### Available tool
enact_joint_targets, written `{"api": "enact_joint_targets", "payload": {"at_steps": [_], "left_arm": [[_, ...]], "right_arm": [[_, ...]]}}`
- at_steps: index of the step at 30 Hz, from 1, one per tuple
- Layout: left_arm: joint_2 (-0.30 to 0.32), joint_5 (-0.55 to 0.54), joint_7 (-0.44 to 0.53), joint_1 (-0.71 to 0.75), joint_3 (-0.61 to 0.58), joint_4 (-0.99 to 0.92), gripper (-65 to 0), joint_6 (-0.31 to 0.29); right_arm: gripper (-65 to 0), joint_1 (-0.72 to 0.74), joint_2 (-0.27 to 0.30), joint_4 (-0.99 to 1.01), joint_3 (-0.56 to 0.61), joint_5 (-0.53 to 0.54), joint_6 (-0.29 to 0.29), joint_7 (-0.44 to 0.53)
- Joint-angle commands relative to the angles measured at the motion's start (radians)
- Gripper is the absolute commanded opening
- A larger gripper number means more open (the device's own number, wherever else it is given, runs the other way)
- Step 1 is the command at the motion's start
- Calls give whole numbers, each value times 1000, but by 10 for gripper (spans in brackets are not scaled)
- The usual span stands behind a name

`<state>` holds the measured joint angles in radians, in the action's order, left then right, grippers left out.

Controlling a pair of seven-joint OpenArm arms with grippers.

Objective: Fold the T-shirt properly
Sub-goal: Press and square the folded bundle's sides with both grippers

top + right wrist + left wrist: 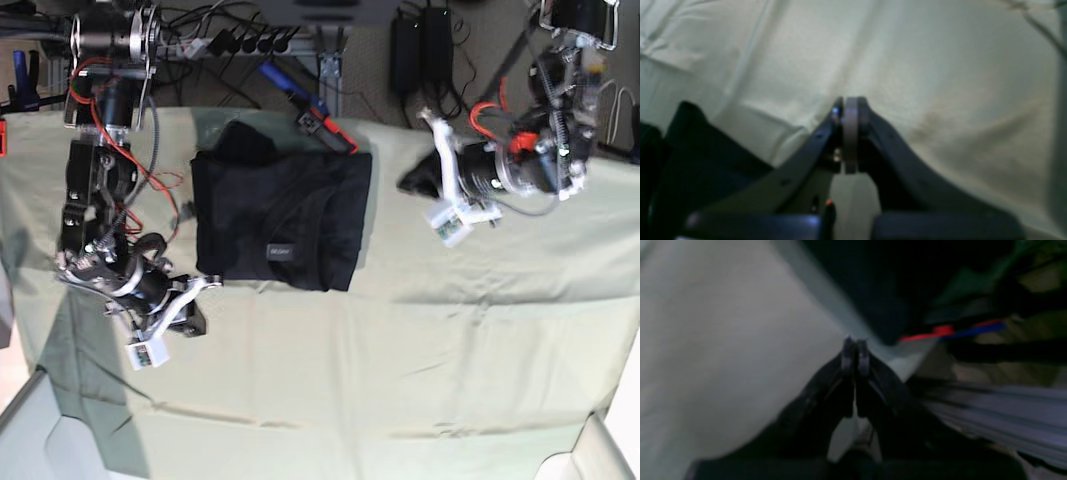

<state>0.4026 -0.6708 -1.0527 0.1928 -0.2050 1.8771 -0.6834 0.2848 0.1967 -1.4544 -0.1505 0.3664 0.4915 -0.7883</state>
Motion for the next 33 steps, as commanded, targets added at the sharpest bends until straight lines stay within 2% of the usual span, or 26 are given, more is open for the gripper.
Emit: {"api": "enact_joint_targets", "payload": {"at_steps": [1, 7, 12, 16, 24, 28, 33], "left_arm": [[8, -12, 29, -10, -18, 16, -650, -15], [8, 5, 29, -5, -114, 16, -650, -15], [7, 15, 40, -4, -135, 16, -650, -15], [7, 77, 86, -5, -143, 12, -650, -15], [6, 87, 111, -5, -143, -27, -650, -15], [-27, 94, 115, -8, -143, -58, -650, -15], [-62, 179, 145, -61, -143, -150, -650, -15]], "right_arm": [[-650, 44, 10, 16, 1, 12, 80, 25], [-650, 106, 11, 163, 86, 15, 81, 25], [-650, 108, 11, 172, 191, 16, 81, 26], [-650, 108, 11, 172, 239, 16, 80, 25], [-650, 108, 11, 172, 249, 15, 81, 17], [-650, 108, 12, 172, 249, 15, 81, -41], [-650, 106, 28, 172, 250, 29, 81, -93]]}}
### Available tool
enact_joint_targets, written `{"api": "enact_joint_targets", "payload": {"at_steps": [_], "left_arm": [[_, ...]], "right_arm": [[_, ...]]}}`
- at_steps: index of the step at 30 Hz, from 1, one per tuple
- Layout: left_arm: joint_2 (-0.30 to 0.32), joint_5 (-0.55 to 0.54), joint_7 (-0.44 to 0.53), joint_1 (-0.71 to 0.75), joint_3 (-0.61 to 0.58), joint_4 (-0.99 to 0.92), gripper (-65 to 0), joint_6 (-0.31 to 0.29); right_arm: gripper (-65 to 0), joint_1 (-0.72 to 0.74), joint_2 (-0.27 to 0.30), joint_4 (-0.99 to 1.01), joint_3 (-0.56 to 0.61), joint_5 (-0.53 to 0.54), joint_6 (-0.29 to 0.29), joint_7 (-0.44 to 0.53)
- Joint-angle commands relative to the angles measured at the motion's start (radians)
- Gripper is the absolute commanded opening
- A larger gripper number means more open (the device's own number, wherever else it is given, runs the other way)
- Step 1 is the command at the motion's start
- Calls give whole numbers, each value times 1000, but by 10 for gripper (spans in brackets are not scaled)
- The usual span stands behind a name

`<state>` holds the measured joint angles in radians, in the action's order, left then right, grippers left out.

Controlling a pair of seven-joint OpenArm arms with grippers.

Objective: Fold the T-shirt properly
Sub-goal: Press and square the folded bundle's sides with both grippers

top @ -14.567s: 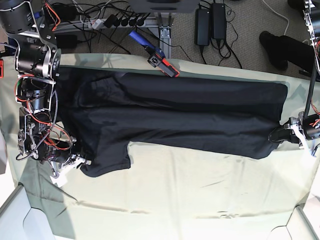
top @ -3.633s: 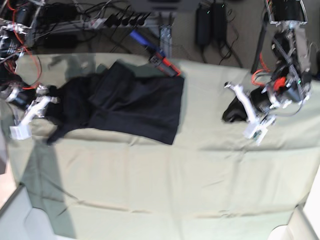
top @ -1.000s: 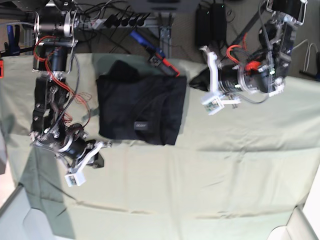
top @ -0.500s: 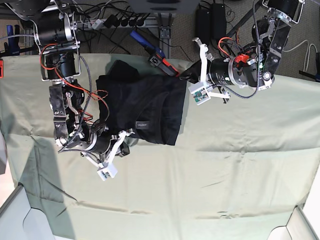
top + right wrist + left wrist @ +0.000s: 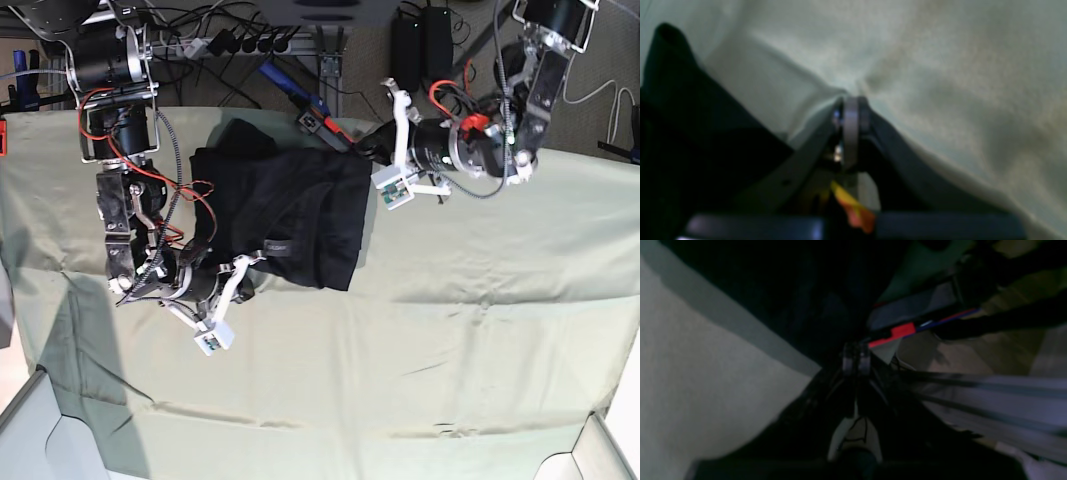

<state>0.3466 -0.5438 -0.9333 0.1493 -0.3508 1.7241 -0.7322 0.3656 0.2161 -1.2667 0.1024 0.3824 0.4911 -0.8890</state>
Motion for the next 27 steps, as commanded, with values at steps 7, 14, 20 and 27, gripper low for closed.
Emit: {"api": "enact_joint_targets", "payload": {"at_steps": [7, 14, 20, 27], "left_arm": [[-10, 39, 45, -153, 3, -137, -650, 34], [-69, 44, 74, -265, 3, -288, -650, 34], [-102, 60, 77, -357, 3, -353, -650, 34], [-103, 100, 101, -424, 3, -365, -650, 34]], "right_arm": [[-650, 19, 103, -16, -3, 127, 81, -29], [-650, 19, 156, -16, -3, 187, 81, -55], [-650, 19, 158, -16, -3, 194, 81, -61], [-650, 25, 158, -16, -3, 228, 81, -84]]}}
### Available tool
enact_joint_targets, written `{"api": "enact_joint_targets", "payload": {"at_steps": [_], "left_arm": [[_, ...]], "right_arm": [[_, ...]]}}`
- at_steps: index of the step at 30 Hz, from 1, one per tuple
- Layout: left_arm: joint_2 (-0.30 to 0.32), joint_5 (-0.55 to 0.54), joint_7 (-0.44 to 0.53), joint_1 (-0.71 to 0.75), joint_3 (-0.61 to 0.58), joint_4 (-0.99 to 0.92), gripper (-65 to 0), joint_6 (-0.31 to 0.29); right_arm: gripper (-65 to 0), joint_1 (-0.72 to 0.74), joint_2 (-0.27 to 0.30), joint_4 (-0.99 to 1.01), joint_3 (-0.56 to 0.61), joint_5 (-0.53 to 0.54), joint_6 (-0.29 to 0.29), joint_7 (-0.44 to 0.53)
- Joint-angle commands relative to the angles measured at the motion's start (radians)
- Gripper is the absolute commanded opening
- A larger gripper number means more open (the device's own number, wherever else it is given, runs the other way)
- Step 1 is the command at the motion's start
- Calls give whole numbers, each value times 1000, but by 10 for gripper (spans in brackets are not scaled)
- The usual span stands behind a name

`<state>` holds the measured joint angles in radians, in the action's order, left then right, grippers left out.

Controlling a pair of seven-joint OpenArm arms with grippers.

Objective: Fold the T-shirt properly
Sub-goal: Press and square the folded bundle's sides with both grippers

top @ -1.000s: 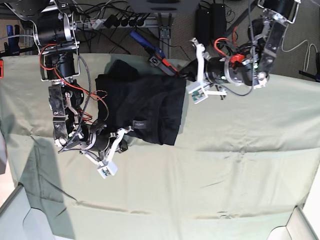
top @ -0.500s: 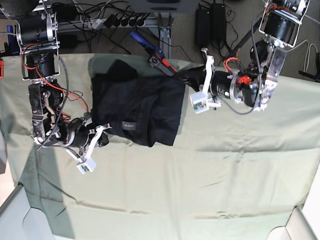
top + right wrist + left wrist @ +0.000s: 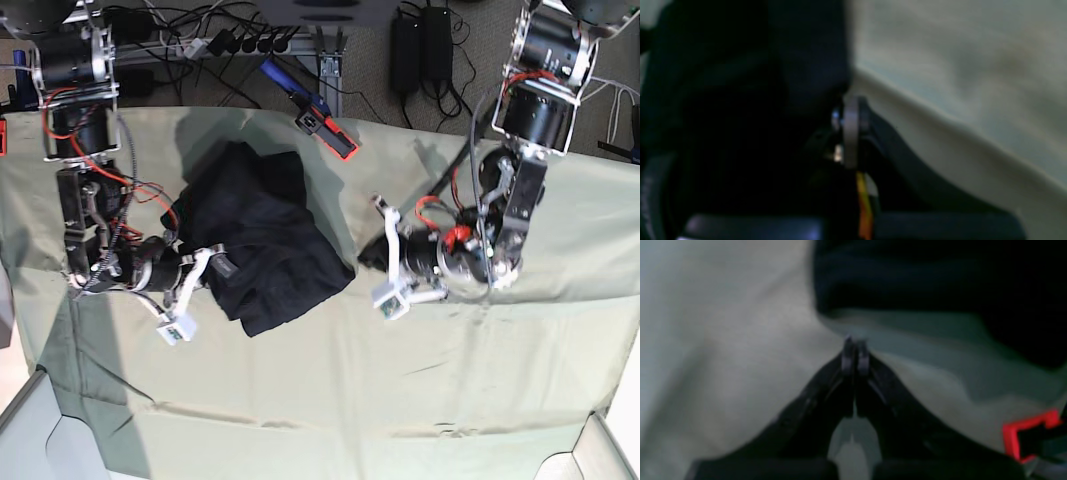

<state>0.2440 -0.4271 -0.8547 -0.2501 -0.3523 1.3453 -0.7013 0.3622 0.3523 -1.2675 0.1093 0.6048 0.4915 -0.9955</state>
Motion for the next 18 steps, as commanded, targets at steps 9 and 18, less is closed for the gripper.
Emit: {"api": "enact_joint_targets", "payload": {"at_steps": [9, 18], "left_arm": [[20, -17, 21, -38, 5, 13, -650, 3], [19, -33, 13, -10, 5, 13, -650, 3]], "right_arm": [[-650, 0, 45, -16, -10, 5, 80, 0], [-650, -56, 106, -17, -11, 26, 81, -32]]}}
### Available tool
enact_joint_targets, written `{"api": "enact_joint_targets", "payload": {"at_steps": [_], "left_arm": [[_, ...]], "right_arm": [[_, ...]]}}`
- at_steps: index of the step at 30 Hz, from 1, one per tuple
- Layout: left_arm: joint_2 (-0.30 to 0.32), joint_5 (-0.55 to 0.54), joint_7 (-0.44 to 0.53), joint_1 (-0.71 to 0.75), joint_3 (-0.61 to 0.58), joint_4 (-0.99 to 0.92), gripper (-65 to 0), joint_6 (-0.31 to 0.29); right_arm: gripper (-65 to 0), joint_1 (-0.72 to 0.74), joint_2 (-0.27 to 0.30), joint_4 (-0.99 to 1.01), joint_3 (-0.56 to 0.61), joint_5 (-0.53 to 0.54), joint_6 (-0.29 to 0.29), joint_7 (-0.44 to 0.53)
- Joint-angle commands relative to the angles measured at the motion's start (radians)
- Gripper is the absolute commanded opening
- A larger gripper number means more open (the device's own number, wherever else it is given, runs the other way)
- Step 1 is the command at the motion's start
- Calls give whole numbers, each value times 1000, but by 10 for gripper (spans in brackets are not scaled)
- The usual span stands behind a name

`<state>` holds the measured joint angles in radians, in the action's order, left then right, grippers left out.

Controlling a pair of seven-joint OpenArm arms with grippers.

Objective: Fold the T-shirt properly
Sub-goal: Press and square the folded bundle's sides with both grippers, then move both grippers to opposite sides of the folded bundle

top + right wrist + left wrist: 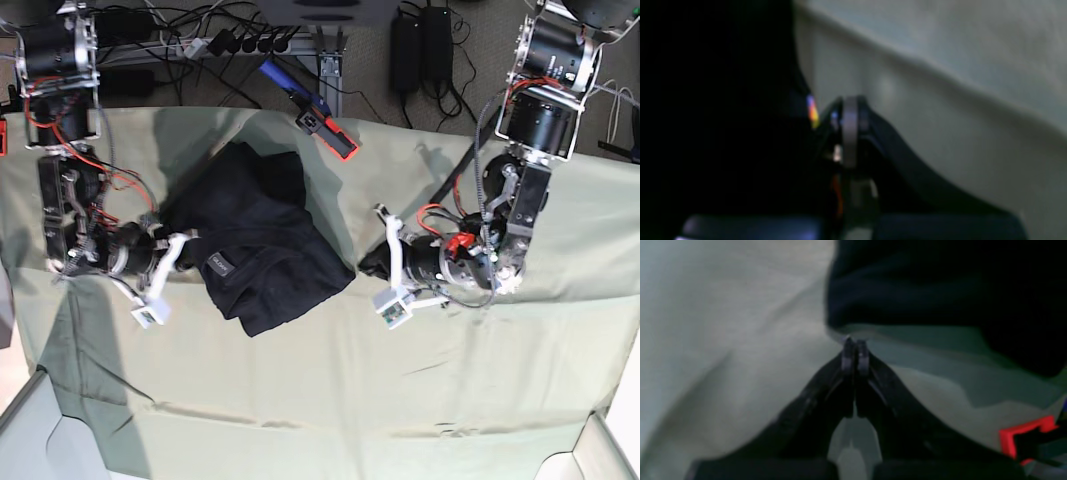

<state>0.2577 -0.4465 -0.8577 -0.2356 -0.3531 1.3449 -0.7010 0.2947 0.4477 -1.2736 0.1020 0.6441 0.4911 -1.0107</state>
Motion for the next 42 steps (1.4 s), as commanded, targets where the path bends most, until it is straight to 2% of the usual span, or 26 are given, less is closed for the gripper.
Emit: {"api": "enact_joint_targets", "payload": {"at_steps": [1, 9, 16, 25, 32, 36, 42], "left_arm": [[5, -14, 16, -24, 5, 13, -650, 3], [-18, -27, 15, -11, 3, 13, -650, 3], [-59, -26, 8, -9, 1, 13, -650, 3], [-67, 11, 54, -49, -2, 2, -650, 3], [-97, 8, 54, -142, -2, -158, -650, 3], [-82, -79, 33, -161, 3, -166, -650, 3], [-29, -305, -143, -146, 68, 28, -650, 3]], "right_arm": [[-650, 3, 14, -11, -3, 2, 81, -22], [-650, -64, 17, -17, -3, 43, 81, -26], [-650, -85, 17, -39, -3, 145, 81, -67], [-650, -199, 17, -203, -3, 150, 81, -76], [-650, -261, 15, -307, -3, 148, 81, -83], [-650, -252, 16, -325, -7, 128, 80, -81], [-650, -207, 18, -331, -84, 123, 80, -78]]}}
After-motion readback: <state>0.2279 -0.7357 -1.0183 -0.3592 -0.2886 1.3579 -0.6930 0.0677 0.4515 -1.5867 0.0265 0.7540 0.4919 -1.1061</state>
